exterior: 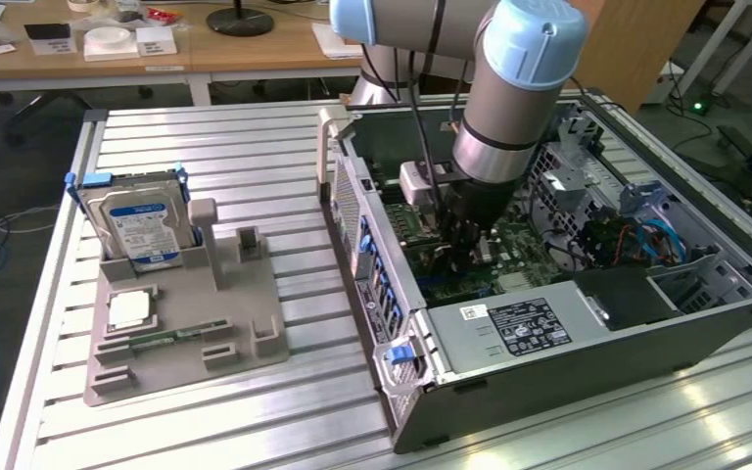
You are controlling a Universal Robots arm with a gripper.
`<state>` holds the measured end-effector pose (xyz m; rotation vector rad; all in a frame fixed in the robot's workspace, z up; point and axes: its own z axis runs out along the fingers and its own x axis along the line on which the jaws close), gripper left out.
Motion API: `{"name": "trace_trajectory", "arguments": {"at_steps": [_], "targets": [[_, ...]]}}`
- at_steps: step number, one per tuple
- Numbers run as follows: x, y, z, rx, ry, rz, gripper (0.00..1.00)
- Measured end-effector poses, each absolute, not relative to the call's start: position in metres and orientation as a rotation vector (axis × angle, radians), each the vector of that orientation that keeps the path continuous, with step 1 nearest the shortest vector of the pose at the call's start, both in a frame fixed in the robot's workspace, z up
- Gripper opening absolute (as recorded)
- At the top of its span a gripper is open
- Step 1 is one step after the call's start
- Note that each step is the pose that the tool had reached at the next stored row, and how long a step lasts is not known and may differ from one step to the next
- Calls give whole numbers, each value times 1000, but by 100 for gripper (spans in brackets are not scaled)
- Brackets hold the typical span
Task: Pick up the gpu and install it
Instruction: 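Insert the gpu into the slot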
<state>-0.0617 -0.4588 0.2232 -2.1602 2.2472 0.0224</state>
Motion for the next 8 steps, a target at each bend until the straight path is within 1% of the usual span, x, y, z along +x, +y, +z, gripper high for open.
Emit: {"name": "trace_trajectory", "arguments": {"at_steps": [8], "targets": [[-62,-459,223,-2160,2248,22,29]]}}
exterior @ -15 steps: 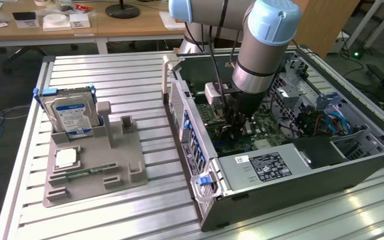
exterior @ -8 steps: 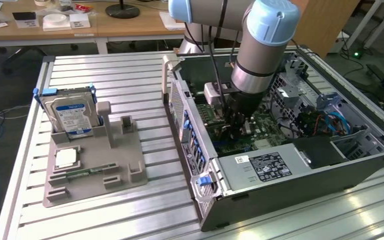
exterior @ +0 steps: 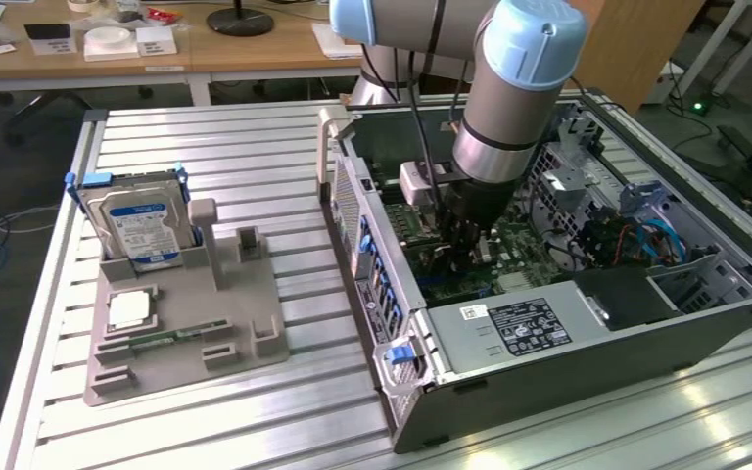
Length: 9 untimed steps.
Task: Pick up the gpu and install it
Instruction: 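Insert the gpu into the slot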
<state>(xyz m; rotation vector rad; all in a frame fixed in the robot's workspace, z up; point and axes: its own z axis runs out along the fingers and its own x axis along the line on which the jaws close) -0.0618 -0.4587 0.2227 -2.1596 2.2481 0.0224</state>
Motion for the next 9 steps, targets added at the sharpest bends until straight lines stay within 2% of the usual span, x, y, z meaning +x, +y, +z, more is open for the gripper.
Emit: {"name": "trace_trajectory", "arguments": {"at_steps": [9], "targets": [[-62,-459,220,-2160,2248,23,29]]}}
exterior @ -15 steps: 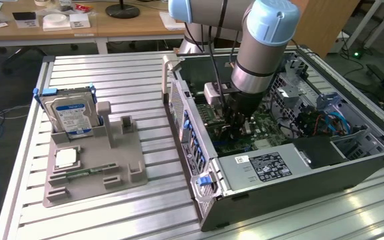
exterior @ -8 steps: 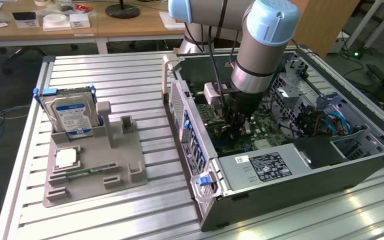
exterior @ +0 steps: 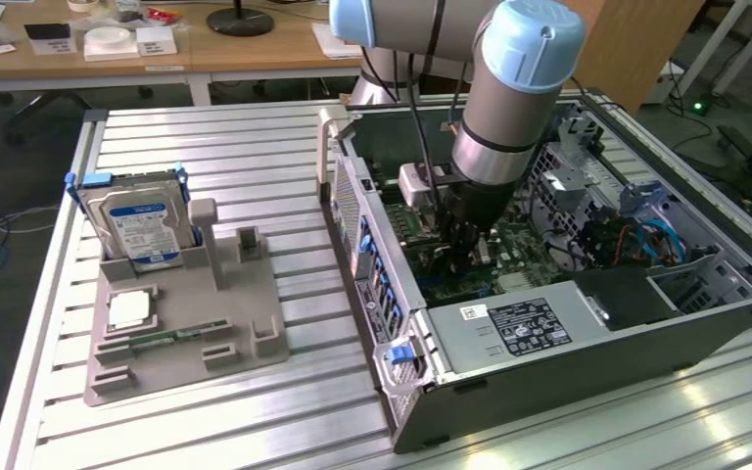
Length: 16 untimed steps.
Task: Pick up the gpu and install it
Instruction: 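Insert the gpu into the slot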
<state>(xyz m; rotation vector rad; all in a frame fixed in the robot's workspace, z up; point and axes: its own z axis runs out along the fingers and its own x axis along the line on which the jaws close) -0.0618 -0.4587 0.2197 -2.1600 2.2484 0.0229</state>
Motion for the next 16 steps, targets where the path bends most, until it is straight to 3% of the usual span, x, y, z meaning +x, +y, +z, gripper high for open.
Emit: {"name": "trace_trajectory", "arguments": {"at_steps": [16], "targets": [[-62,-460,224,-2159,2250,23,29]]}}
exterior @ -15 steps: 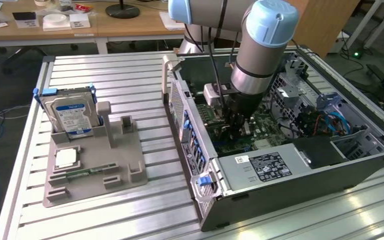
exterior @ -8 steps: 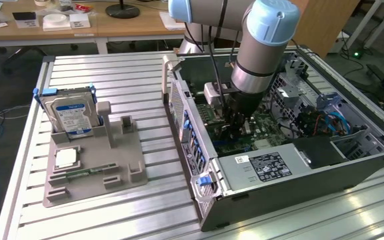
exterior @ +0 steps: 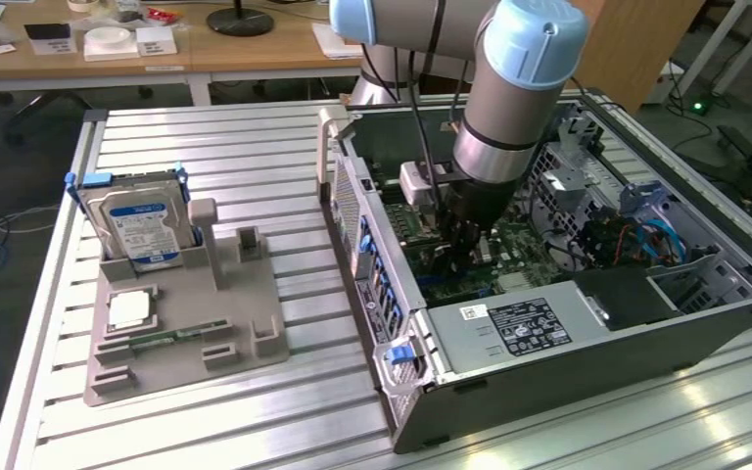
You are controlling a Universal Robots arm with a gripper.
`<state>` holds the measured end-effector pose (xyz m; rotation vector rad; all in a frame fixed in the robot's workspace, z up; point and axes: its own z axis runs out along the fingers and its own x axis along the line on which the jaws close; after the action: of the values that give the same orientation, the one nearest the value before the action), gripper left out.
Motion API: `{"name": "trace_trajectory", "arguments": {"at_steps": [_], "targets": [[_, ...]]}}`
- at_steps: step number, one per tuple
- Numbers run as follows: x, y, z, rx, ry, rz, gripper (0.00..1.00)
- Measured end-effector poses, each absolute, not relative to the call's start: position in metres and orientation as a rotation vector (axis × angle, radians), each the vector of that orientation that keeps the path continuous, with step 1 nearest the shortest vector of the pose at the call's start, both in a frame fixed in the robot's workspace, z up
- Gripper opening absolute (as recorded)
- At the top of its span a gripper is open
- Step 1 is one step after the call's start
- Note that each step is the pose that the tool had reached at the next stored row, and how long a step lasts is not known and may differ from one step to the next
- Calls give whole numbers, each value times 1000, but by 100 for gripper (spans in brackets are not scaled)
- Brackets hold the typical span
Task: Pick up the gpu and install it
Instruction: 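Insert the gpu into the slot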
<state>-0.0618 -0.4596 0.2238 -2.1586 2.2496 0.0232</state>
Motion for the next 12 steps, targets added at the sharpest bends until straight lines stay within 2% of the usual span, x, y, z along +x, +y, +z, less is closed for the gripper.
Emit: {"name": "trace_trajectory", "arguments": {"at_steps": [12], "targets": [[-62,-460,218,-2159,2250,24,29]]}}
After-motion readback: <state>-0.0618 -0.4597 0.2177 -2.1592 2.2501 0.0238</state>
